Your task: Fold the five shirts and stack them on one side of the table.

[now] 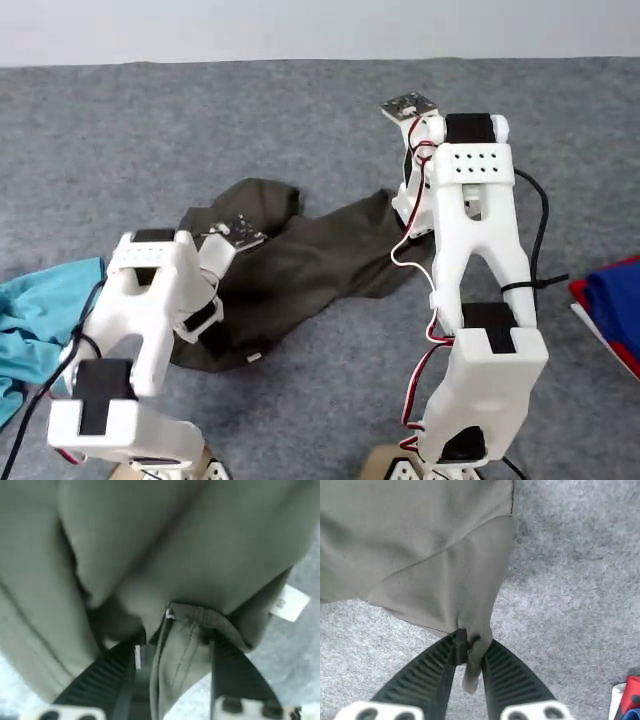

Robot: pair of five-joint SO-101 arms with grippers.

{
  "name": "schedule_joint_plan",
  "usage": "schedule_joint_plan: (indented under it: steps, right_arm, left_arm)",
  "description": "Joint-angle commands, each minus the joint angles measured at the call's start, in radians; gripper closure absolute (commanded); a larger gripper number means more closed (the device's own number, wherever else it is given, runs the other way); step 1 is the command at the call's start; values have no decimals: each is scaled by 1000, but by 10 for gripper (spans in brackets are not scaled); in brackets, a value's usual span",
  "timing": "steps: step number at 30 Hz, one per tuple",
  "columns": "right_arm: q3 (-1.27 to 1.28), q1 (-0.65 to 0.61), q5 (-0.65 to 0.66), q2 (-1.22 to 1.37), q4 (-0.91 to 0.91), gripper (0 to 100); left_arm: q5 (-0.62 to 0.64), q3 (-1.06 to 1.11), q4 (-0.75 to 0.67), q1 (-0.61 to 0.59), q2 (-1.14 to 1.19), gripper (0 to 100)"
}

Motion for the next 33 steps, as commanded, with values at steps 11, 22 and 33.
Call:
schedule_joint_plan:
  steps: [11,22,33]
  right_arm:
    - [-28,7,-14,-67,35,987]
    - [-32,10,-8,-177,42,987]
    - [-32,84,-8,-585,-19,988]
  left_arm:
    - [-17,-87,149,81,-123,994]
    - [132,-291,292,72,-595,994]
    - [394,-585,198,71,-755,993]
